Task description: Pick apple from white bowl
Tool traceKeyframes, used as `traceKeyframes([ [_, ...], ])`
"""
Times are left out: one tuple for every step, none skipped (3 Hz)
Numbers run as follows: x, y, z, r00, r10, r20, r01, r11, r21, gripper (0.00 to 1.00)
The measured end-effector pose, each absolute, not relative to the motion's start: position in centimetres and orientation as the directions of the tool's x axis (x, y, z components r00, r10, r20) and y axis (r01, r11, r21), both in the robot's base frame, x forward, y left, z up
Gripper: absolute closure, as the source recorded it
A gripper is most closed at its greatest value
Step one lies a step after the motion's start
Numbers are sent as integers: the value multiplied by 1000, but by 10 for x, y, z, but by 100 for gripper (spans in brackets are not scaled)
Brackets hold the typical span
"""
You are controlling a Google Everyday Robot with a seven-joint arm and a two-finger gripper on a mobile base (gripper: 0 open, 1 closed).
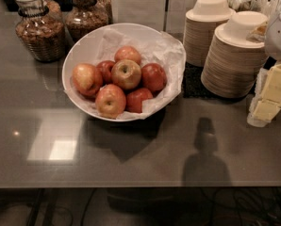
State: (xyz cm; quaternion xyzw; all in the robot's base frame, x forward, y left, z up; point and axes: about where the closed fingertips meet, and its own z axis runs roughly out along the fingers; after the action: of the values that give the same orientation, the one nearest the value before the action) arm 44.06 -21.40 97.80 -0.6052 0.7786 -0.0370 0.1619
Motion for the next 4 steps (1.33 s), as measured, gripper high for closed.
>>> traceKeyframes([
  [441, -214, 978, -215, -954, -207, -930, 265, -254, 0],
  [443, -212, 980, -178, -958, -224, -929, 239, -283, 0],
  [446, -164, 972, -17, -965, -261, -939, 105, -327, 0],
  [443, -111, 965, 180, -951, -250, -915, -69, -397, 0],
])
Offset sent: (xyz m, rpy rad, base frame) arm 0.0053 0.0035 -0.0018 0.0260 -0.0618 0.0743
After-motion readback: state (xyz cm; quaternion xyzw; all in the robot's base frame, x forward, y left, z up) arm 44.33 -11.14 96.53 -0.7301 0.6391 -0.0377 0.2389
